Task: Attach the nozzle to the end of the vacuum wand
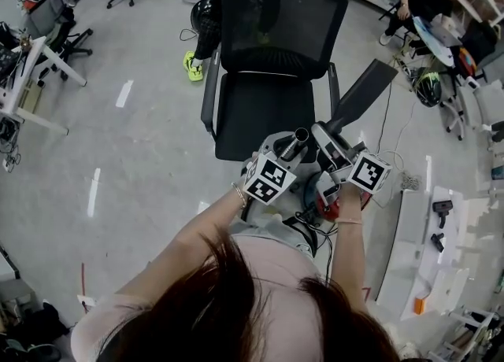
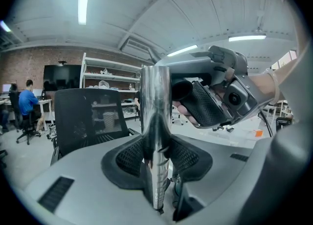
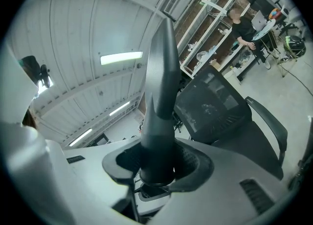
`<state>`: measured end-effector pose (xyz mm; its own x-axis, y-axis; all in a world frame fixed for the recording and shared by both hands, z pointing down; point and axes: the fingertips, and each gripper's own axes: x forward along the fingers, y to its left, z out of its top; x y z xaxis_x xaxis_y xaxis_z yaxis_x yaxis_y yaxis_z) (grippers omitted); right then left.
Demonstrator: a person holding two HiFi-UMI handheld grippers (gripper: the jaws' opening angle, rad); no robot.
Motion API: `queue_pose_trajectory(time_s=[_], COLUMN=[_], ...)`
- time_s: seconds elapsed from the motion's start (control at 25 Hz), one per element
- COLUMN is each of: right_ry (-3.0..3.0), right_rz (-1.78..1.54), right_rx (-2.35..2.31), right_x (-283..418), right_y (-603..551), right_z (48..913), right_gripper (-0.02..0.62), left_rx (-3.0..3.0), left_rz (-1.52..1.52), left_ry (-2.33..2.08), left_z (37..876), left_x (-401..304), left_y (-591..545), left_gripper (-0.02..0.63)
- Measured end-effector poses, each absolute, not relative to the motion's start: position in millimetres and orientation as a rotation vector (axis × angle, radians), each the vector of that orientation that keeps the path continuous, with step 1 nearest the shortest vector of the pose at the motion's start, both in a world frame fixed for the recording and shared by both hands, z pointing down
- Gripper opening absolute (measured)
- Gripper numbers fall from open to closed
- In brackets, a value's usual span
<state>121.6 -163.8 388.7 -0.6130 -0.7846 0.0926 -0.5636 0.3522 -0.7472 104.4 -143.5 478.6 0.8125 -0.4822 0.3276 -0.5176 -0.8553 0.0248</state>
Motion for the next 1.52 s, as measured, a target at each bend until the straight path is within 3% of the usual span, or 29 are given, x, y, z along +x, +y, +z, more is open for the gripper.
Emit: queue_pose_trajectory(time_s=[1.52], right_ry=[2.612], right_rz=[-0.725], right_rx=[-1.283], right_x=[81.8], right_y=[-167.2], right_z=[361.7], right_gripper=[0.169], left_rx=[2.905], left_rz=[0.478], left_ry=[-0.707], left_z=[479.2], left_x=[113.1], left_y=[-134.6], left_gripper=[0.156])
